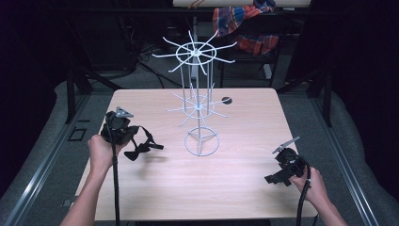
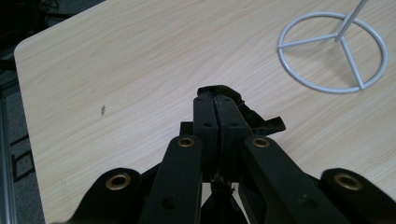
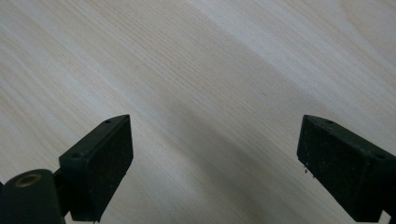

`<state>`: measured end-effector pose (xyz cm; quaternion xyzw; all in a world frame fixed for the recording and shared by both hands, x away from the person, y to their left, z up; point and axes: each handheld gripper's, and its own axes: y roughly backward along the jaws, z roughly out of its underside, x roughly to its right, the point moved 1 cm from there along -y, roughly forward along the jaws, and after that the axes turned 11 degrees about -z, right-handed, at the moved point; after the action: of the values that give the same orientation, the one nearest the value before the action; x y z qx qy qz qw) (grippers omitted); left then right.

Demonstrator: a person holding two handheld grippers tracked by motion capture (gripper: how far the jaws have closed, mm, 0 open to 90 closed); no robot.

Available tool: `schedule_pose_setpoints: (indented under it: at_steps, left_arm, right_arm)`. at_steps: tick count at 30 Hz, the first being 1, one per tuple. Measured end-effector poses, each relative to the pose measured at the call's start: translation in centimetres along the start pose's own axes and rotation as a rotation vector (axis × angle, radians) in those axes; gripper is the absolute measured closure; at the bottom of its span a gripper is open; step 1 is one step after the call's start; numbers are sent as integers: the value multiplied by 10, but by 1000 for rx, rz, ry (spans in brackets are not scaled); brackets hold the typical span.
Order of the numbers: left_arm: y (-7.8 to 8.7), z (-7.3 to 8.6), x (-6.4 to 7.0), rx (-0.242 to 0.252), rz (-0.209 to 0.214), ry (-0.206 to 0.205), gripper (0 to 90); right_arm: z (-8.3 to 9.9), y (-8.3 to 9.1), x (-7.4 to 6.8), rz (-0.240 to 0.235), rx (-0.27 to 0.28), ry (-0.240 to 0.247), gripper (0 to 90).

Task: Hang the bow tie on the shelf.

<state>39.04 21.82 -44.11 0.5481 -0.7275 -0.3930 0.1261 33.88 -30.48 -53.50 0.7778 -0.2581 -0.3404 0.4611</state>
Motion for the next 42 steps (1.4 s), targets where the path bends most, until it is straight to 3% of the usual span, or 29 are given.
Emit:
schedule_pose_setpoints:
  at_steps: [24,42]
  left_arm:
    - [8,-25,9,8,47,24,886]
    - [19,-41,9,46,67,43,886]
  right_arm:
    - [1,1,-1,2,-1,2,103]
    - [0,1,0,5,-12,5,104]
